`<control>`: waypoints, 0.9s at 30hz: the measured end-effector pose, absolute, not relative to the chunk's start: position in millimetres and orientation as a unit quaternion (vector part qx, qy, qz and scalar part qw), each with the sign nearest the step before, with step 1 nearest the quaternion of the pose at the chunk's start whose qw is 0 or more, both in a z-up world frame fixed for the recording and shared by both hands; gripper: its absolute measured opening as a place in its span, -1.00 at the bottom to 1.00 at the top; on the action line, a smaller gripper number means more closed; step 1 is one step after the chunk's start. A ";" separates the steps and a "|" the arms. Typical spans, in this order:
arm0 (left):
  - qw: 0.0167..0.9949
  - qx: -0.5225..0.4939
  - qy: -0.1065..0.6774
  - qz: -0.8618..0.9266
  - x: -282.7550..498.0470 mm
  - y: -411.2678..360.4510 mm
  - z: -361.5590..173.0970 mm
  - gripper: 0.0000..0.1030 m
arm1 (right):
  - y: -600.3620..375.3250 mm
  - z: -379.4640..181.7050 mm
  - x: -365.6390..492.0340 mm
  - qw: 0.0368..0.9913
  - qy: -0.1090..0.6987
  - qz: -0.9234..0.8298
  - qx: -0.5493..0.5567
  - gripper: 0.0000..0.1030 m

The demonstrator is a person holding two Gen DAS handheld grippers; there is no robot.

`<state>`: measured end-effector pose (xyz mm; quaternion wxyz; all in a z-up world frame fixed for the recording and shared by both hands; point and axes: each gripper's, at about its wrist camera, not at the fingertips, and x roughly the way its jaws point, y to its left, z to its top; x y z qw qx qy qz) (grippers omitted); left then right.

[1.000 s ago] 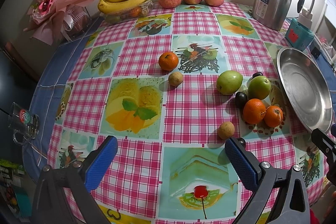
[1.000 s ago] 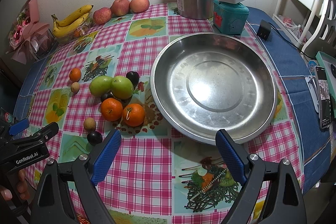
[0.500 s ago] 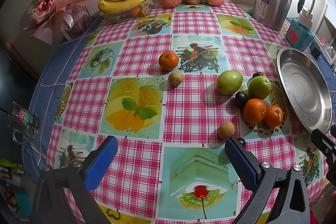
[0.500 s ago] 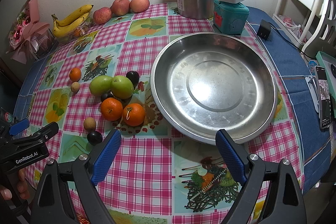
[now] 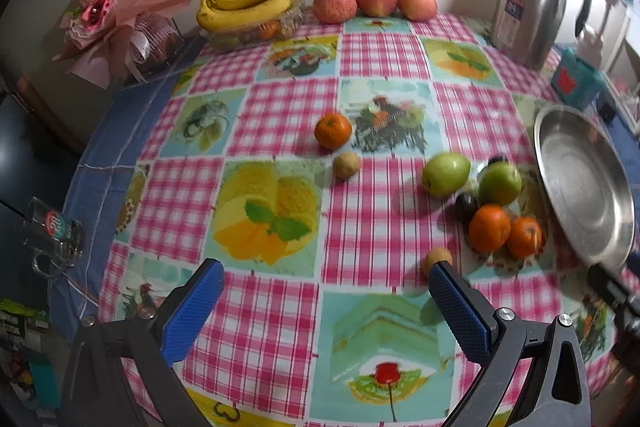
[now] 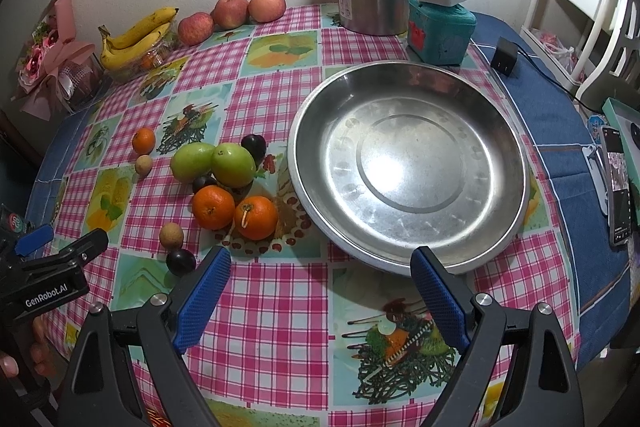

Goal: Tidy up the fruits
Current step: 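Move the right tool to the orange beside the pan and close on it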

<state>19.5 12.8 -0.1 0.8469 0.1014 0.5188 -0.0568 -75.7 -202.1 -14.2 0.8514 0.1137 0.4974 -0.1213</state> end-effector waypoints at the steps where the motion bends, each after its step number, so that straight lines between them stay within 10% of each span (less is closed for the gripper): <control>1: 0.848 0.088 0.520 -0.053 23.5 13.6 4.2 1.00 | -201.3 -13.3 -72.9 0.851 0.499 -0.118 0.116 0.78; 27: 0.868 0.023 0.495 -0.030 93.5 6.9 11.8 1.00 | -189.5 -9.9 3.3 0.829 0.528 -0.107 0.148 0.78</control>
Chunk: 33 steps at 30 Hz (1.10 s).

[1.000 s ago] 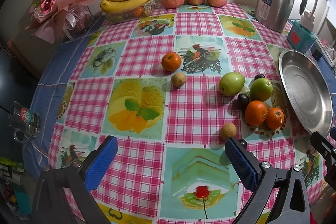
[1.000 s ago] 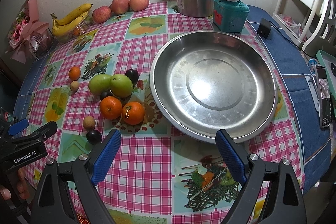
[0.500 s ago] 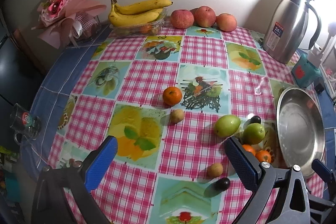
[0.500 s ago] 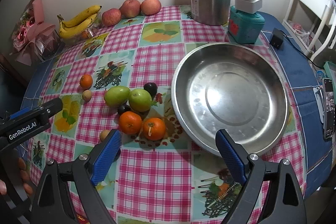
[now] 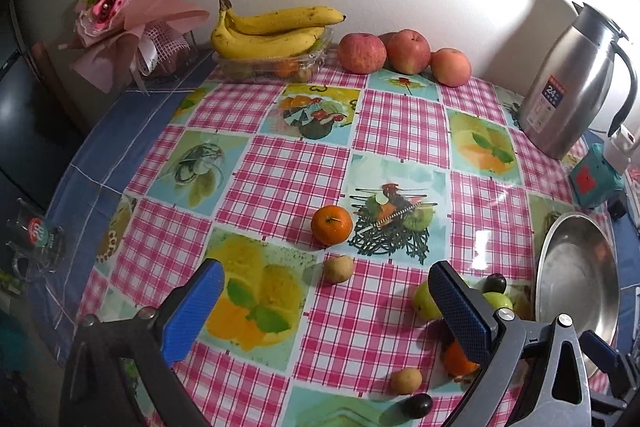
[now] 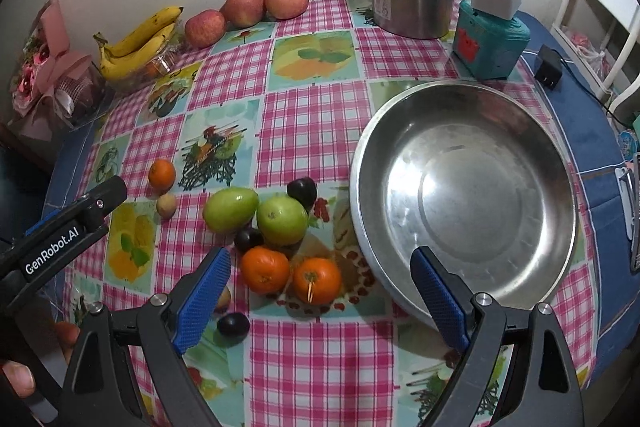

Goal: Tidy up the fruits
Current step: 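Move the right tool to the orange beside the pan and close on it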

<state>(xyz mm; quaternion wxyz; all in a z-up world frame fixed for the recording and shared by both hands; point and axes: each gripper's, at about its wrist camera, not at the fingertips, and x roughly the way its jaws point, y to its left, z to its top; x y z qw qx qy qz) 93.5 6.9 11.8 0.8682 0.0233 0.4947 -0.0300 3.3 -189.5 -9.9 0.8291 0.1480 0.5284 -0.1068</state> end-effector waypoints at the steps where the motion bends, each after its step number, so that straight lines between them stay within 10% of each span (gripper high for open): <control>1: 0.866 0.026 0.498 -0.030 94.9 7.0 9.7 1.00 | -190.3 -11.4 6.2 0.828 0.529 -0.107 0.150 0.78; 12: 0.839 0.029 0.541 -0.050 85.7 6.0 -16.2 1.00 | -183.5 -30.3 10.1 0.826 0.540 -0.095 0.129 0.75; 33: 0.782 0.014 0.612 -0.116 44.6 -14.7 -49.5 0.61 | -187.5 -56.0 5.2 0.804 0.569 -0.075 0.153 -0.21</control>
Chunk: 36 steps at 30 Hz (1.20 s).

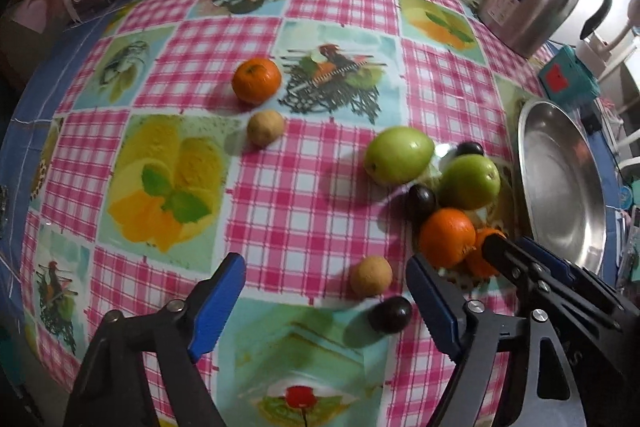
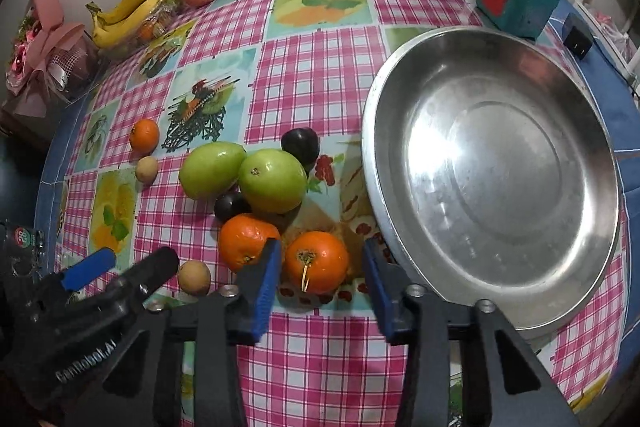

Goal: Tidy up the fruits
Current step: 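Move the right tool to the orange beside the pan and close on it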

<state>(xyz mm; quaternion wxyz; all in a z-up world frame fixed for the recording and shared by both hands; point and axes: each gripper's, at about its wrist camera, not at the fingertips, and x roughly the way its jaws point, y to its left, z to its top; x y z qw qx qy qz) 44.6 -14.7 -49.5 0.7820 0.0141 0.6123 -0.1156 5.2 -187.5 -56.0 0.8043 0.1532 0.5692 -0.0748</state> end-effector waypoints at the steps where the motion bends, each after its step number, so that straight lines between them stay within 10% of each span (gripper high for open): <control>1: 0.782 0.015 0.613 -0.117 42.7 -14.7 -50.0 0.58 | -187.2 -56.6 5.2 0.804 0.570 -0.073 0.154 -0.23; 36: 0.753 0.036 0.637 -0.159 22.6 -44.8 -65.9 0.22 | -196.7 -64.9 1.4 0.783 0.581 -0.046 0.216 -0.28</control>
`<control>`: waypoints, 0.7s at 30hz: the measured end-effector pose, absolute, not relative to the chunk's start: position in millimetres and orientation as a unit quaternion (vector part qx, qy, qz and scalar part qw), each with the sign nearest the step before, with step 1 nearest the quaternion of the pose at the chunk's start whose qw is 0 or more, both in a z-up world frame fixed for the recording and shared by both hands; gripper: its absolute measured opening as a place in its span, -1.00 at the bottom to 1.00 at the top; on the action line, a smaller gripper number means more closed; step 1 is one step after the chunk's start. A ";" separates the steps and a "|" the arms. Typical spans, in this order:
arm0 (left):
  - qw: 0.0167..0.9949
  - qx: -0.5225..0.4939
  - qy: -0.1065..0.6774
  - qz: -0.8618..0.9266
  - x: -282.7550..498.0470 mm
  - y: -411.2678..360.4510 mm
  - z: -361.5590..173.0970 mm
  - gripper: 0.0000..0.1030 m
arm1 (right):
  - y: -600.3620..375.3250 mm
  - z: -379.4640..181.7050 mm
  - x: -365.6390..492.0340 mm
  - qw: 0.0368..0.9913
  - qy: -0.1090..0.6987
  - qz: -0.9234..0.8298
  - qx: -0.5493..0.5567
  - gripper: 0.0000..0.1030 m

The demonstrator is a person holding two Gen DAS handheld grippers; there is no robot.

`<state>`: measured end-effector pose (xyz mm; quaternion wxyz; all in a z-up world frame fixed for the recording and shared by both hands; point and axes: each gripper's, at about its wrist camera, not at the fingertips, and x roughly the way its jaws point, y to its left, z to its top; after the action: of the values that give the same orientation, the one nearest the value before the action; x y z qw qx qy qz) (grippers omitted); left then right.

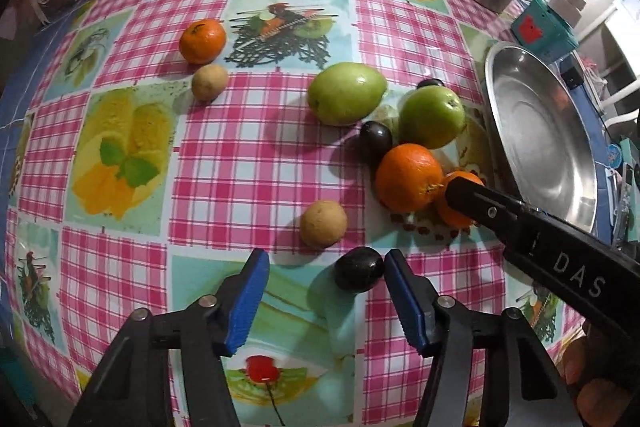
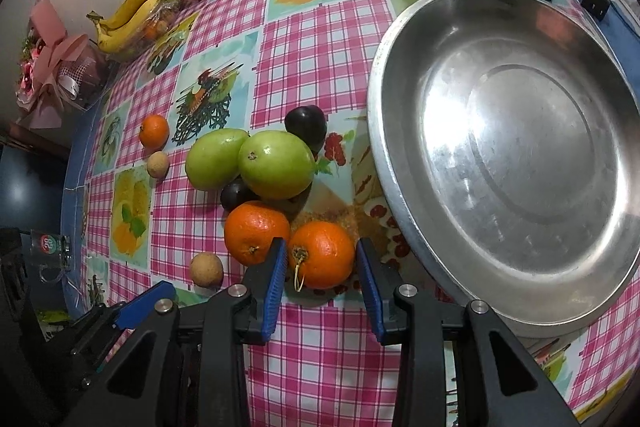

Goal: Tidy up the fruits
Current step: 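Move the right tool to the orange beside the pan and close on it, then lift the orange with the right tool while the left tool grasps a dark plum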

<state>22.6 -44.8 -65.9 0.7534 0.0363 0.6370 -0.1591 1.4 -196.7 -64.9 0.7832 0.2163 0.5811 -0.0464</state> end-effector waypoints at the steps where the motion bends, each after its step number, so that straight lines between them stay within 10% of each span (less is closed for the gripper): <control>1: 0.753 0.037 0.637 -0.161 22.3 -46.5 -66.1 0.20 | -197.5 -64.5 0.7 0.784 0.580 -0.047 0.217 -0.28; 21: 0.738 0.047 0.648 -0.179 16.0 -67.8 -79.2 -0.42 | -200.2 -69.4 0.2 0.774 0.579 -0.033 0.253 -0.28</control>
<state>16.0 -67.8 -79.2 0.7385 0.0465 0.6483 -0.1793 0.2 -200.2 -69.4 0.7743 0.2528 0.5792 -0.0333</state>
